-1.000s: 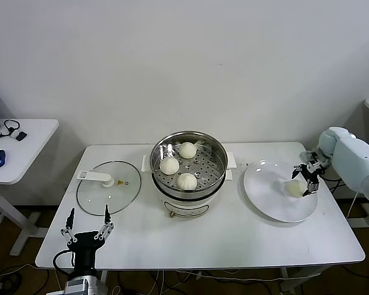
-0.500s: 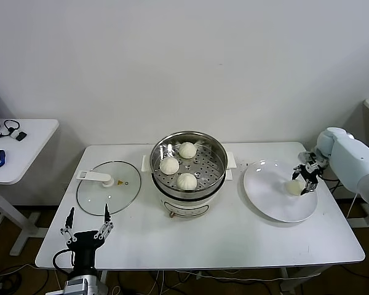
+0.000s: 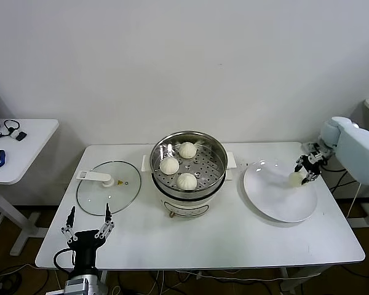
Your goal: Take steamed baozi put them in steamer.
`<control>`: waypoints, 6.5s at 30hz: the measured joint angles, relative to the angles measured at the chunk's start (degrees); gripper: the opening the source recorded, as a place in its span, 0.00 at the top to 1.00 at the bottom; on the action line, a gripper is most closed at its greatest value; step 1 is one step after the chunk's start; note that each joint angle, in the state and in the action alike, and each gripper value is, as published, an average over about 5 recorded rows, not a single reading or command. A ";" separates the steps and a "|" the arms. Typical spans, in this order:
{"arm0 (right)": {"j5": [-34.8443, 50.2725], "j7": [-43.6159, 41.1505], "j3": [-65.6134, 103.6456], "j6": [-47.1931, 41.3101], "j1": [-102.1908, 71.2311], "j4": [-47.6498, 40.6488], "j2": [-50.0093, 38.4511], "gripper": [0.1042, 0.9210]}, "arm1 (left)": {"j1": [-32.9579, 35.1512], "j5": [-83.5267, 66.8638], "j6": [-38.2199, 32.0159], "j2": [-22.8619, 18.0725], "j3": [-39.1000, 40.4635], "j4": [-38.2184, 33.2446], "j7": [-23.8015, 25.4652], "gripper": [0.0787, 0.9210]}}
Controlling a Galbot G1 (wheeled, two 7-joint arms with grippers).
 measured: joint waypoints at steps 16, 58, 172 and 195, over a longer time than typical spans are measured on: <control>27.35 4.25 -31.67 -12.48 30.29 29.52 -1.09 0.46 | -1.11 -1.04 1.22 0.00 1.30 -1.37 1.09 0.12; 41.28 10.04 -30.48 -25.86 23.76 28.21 19.04 0.45 | -2.75 -2.74 1.54 0.00 -0.78 -0.39 1.48 0.12; 10.76 69.61 85.58 1.24 -110.61 83.41 24.21 0.12 | -0.59 1.44 0.55 0.00 0.46 -1.58 1.05 0.12; 9.93 69.27 84.70 1.72 -111.41 83.39 25.28 0.12 | -0.21 1.64 0.57 0.00 0.42 -1.77 1.03 0.12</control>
